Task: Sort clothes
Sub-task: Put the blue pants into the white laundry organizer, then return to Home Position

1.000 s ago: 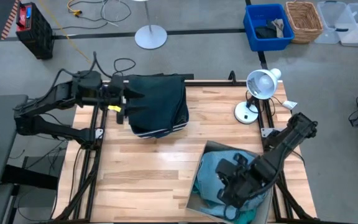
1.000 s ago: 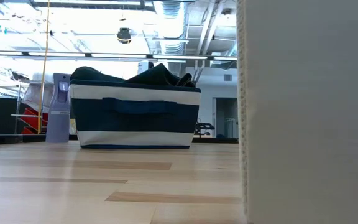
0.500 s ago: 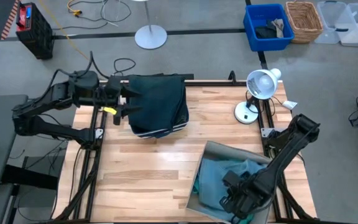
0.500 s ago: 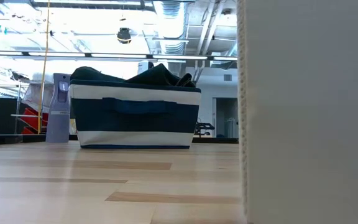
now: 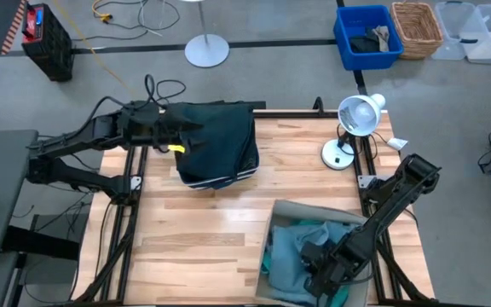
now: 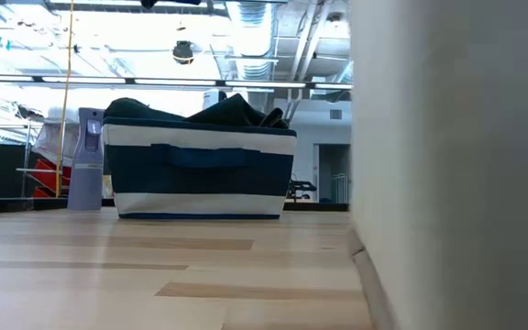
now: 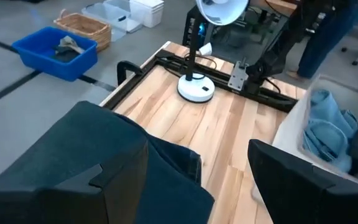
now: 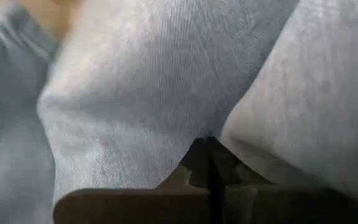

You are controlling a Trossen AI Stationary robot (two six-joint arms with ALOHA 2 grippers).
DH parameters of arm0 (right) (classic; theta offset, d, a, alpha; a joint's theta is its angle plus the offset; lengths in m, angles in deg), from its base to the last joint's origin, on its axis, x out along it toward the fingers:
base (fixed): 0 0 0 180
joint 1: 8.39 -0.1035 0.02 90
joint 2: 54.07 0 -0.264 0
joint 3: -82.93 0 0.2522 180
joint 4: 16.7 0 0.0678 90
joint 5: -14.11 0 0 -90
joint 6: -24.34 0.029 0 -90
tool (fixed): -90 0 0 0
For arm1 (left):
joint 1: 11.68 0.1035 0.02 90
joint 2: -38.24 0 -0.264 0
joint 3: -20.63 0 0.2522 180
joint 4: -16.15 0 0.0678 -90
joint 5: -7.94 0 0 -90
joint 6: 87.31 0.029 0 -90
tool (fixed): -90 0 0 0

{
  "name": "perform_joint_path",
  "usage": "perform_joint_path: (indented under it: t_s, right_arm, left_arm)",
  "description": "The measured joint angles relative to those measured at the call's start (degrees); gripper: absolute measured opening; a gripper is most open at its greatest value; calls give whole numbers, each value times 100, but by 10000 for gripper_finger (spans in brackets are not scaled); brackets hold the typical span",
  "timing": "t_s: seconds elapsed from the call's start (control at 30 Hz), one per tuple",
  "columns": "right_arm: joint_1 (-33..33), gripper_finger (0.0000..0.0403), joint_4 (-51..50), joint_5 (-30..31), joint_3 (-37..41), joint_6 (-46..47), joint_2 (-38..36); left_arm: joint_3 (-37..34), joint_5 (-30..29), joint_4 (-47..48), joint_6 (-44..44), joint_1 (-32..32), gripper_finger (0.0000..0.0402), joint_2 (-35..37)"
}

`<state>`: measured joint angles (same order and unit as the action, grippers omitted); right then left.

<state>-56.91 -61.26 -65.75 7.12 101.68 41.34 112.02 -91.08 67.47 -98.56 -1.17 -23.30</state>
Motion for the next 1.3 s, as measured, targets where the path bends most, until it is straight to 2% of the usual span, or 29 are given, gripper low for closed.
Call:
perform_joint_path:
  t_s: [0.1, 0.23, 0.37, 0.43, 0.53, 0.6, 0.7, 0.8, 0.9, 1.03, 1.1, 1.17, 1.3]
  right_arm:
    - [29, 16, -147, -23, -224, -558, -426]
    - [27, 21, -1329, 268, -686, -1254, -1097]
    - [51, 19, -2544, 1149, -1320, -1890, -1836]
    - [95, 19, -2698, 1750, -1549, -2324, -2199]
    - [171, 19, -2338, 2878, -1748, -3188, -2767]
    - [204, 19, -1658, 3481, -1752, -4074, -3152]
    - [312, 19, -409, 3644, -1601, -5656, -3666]
    - [595, 15, 799, 3322, -1415, -7088, -4029]
    - [1301, 5, 1597, 2307, -1229, -7807, -4186]
    - [2573, 3, 1541, 777, -1021, -7537, -4011]
    - [3047, 2, 1417, 209, -767, -7314, -3891]
    - [3392, 2, 1494, -99, -416, -7280, -3827]
    - [4059, 1, 2423, -613, 454, -7127, -3991]
  left_arm:
    - [0, -1, -133, -166, 48, 271, 0]
    - [0, -26, -431, -200, 74, 271, 4]
    - [0, -65, -582, -189, 74, 271, 6]
    - [0, -389, -560, -239, 72, 271, 7]
    - [-1, -975, -473, -358, 74, 264, 96]
    - [-2, -1075, -503, -344, 76, 256, 247]
    - [0, -1008, -468, -198, 74, 240, 519]
    - [0, -920, -160, -25, 74, 206, 832]
    - [-96, -922, 98, 224, 74, 152, 1202]
    - [-587, -899, -53, 565, 74, 60, 1752]
    - [-1010, -814, -297, 615, 74, 19, 2013]
    - [-1542, -638, -715, 603, 74, 8, 2268]
    - [-2862, -111, -1618, 146, 74, 2, 2633]
